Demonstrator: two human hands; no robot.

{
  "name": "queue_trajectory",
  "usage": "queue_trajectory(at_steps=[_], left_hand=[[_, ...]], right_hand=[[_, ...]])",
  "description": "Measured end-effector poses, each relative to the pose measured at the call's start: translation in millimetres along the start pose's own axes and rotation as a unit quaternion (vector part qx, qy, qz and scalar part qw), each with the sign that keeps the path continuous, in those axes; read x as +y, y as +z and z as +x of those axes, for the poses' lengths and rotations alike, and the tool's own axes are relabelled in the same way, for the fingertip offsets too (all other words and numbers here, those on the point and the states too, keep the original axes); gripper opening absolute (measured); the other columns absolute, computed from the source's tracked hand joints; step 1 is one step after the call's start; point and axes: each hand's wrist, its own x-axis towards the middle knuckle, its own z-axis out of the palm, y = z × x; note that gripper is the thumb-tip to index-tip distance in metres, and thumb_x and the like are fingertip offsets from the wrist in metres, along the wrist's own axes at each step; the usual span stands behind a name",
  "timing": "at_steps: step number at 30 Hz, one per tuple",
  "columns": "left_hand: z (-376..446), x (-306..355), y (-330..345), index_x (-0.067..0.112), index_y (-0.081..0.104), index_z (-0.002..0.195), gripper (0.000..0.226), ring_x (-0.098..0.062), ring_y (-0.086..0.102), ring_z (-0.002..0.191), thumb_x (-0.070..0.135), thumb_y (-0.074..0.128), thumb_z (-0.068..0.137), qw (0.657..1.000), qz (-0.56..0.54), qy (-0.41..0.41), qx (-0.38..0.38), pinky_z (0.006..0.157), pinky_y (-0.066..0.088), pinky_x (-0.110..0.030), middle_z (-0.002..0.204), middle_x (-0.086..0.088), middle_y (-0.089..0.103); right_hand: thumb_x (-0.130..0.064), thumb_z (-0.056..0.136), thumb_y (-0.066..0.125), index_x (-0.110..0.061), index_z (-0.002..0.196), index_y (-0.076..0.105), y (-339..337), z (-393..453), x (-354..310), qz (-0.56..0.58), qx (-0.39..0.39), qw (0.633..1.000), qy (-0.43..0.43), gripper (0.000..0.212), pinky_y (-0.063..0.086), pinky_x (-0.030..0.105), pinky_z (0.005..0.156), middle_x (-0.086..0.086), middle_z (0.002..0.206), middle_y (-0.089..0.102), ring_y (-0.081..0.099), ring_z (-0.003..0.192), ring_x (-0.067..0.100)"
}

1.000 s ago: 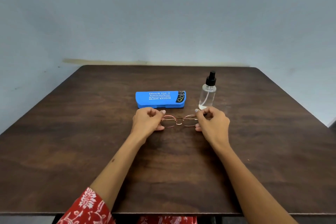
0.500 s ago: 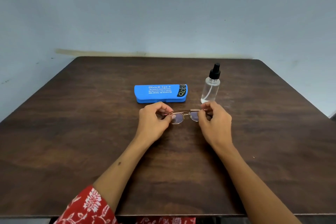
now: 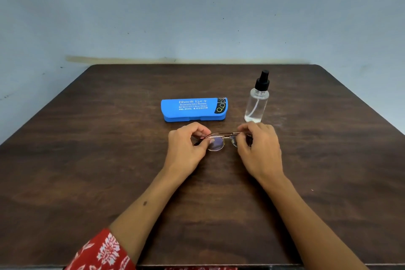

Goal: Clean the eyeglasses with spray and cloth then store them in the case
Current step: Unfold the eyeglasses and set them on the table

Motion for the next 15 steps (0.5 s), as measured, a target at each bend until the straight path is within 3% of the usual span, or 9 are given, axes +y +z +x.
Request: queue_trajectory(at_steps=[5,9,12,15], left_hand=[[-1.9,-2.9,1.3,0.019,0.07,0.083,0.019,0.01,0.06,0.076,0.009,0.079,0.07,1.0,0.004,0.023,0.0,0.063,0.038,0.0,0.069,0.021,0.061],[-1.4,-4.9,3.7,0.02,0.067,0.093,0.028,0.007,0.062,0.071,0.01,0.079,0.07,1.0,-0.002,0.026,0.007,0.066,0.04,-0.002,0.07,0.021,0.063],[-2.0,-6.0,5.5,0.019,0.063,0.102,0.035,-0.002,0.066,0.07,0.007,0.077,0.072,1.0,-0.021,0.02,0.003,0.075,0.053,-0.02,0.072,0.016,0.068],[-2.9,-6.5,5.1,0.019,0.063,0.105,0.037,-0.007,0.066,0.072,0.007,0.076,0.073,0.999,-0.007,0.042,0.0,0.077,0.055,-0.03,0.074,0.016,0.068]], right_hand=[[-0.028,0.086,0.056,-0.021,0.096,0.071,6.0,0.8,0.7,-0.003,-0.023,0.994,-0.105,0.02,0.032,0.026,0.078,-0.005,0.096,0.064,0.049,0.094,0.013],[-0.028,0.086,0.056,-0.023,0.089,0.071,8.1,1.5,4.9,-0.007,0.014,0.994,-0.11,0.016,0.031,0.026,0.073,-0.005,0.087,0.058,0.04,0.085,0.009],[-0.031,0.091,0.047,-0.019,0.09,0.068,5.5,1.0,4.0,0.008,0.056,0.994,-0.094,0.024,0.035,0.027,0.07,-0.003,0.084,0.056,0.035,0.079,0.007],[-0.031,0.094,0.039,-0.013,0.096,0.063,-0.1,0.7,2.1,0.035,0.097,0.992,-0.066,0.03,0.036,0.025,0.066,0.0,0.086,0.056,0.043,0.078,0.013]])
